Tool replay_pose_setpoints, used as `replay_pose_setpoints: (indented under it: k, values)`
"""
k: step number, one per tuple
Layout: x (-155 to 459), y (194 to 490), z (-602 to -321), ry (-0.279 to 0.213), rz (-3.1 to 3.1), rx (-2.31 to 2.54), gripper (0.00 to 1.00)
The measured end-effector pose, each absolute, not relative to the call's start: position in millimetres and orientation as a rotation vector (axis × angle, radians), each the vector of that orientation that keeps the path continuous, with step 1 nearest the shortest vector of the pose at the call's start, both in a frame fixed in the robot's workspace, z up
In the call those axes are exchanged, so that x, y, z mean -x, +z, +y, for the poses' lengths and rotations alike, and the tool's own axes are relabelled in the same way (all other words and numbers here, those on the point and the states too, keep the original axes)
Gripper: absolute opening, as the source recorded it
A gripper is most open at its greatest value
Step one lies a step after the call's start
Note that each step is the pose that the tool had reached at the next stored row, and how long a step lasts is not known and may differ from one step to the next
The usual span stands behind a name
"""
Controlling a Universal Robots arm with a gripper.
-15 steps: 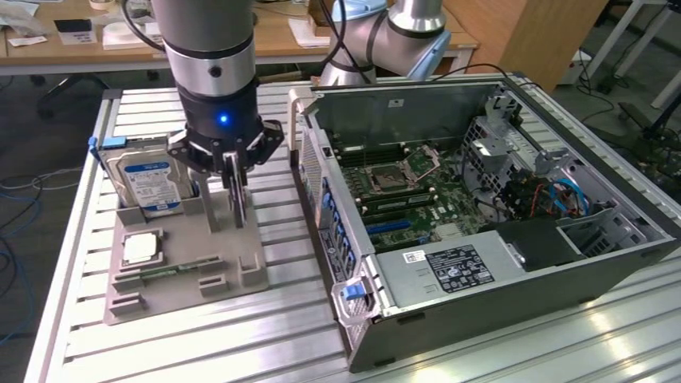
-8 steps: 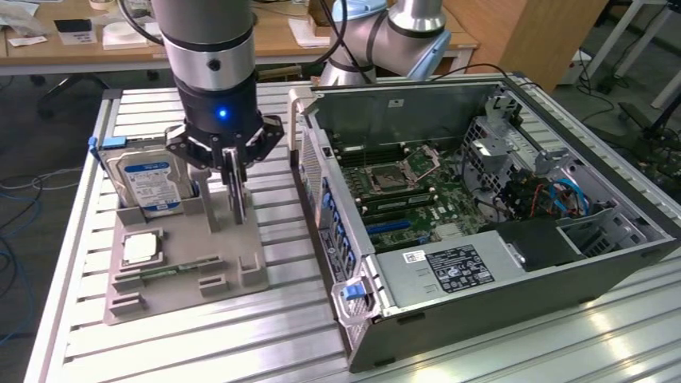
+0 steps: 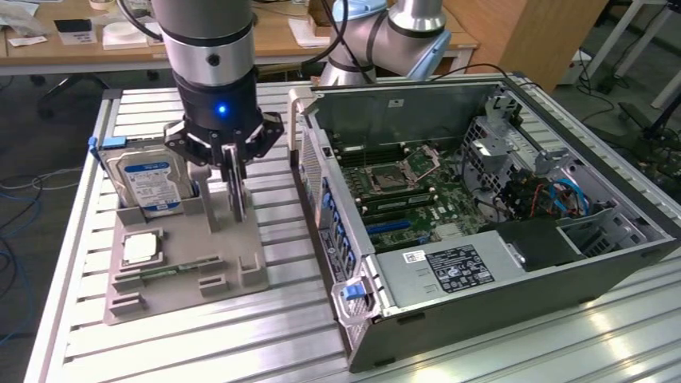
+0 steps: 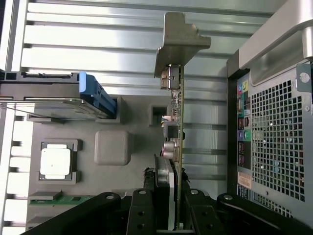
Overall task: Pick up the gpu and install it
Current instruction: 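Pick up the gpu and move the gpu toward the slot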
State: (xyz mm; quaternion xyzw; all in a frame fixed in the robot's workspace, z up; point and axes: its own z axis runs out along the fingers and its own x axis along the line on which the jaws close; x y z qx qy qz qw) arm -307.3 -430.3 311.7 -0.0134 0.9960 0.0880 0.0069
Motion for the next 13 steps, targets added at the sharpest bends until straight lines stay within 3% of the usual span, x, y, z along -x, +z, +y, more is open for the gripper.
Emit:
replay_pose_setpoints:
  k: [13]
  values:
    - [307.3,319.2,-430.3,0.281,3.115,0.042,0.28]
